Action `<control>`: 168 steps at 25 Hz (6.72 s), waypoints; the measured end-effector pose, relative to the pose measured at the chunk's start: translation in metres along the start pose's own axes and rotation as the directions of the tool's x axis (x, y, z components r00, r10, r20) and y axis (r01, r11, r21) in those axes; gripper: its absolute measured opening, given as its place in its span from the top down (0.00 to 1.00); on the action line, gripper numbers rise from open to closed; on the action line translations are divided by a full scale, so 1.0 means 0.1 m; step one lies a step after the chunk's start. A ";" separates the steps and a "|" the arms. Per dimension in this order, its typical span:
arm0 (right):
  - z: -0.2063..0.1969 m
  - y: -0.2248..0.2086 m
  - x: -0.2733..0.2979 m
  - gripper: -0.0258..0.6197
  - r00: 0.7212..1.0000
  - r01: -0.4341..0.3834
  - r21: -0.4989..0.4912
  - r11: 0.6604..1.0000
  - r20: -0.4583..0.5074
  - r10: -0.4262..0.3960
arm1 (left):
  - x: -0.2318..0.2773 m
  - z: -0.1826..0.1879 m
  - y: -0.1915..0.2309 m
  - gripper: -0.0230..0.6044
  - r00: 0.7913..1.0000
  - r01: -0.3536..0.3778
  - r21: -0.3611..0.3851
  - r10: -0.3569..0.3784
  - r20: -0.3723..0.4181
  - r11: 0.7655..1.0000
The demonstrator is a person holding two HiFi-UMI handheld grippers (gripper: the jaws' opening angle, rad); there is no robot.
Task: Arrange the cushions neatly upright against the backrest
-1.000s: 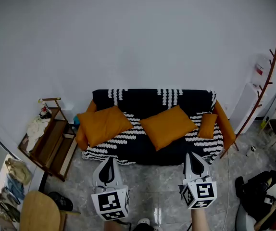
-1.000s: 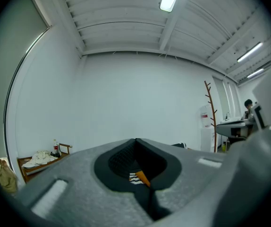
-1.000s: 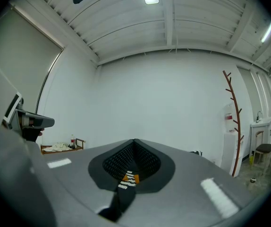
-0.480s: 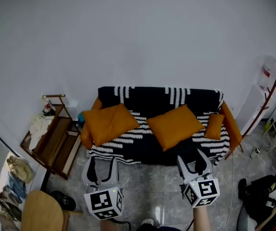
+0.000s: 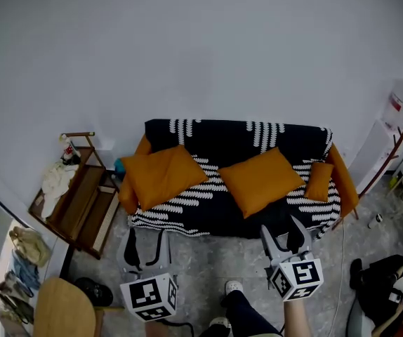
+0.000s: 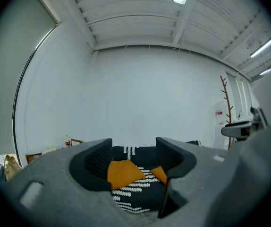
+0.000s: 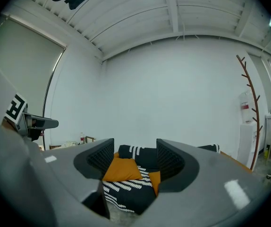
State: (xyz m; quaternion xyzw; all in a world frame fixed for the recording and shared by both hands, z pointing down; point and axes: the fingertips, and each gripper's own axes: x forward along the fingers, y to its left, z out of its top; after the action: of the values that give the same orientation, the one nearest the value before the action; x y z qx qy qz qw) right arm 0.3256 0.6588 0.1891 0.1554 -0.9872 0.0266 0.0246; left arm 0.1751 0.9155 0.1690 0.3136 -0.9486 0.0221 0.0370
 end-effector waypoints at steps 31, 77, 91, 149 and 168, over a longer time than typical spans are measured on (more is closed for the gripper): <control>0.22 -0.92 3.57 0.53 0.977 -0.211 0.012 0.977 -0.011 0.211 | 3.10 0.28 0.05 0.50 0.982 -0.187 0.037 0.188 -0.014 0.982; -0.50 0.58 8.19 0.53 0.937 -0.259 0.000 0.966 -0.244 0.251 | 6.58 -0.73 3.15 0.50 0.916 -0.272 -0.032 0.248 -0.316 0.962; -1.16 0.73 8.81 0.53 0.877 -0.320 -0.002 0.947 -0.379 0.296 | 6.84 -1.59 3.42 0.50 0.834 -0.319 -0.061 0.249 -0.492 0.946; -5.50 0.74 9.77 0.93 0.288 -0.484 0.050 0.874 -0.934 0.213 | 7.27 -4.86 3.84 0.75 0.415 -0.255 0.043 0.150 -0.897 0.966; -4.47 0.52 9.00 0.93 0.410 -0.394 0.132 0.909 -0.860 0.303 | 6.79 -4.37 3.54 0.93 0.448 -0.244 0.039 0.148 -0.881 0.969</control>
State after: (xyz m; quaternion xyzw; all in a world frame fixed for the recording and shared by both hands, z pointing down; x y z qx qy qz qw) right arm -0.5280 0.4600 0.6837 -0.0894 -0.8489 0.0606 0.5173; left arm -0.5550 0.8247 0.6545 0.1442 -0.8242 0.1394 0.5296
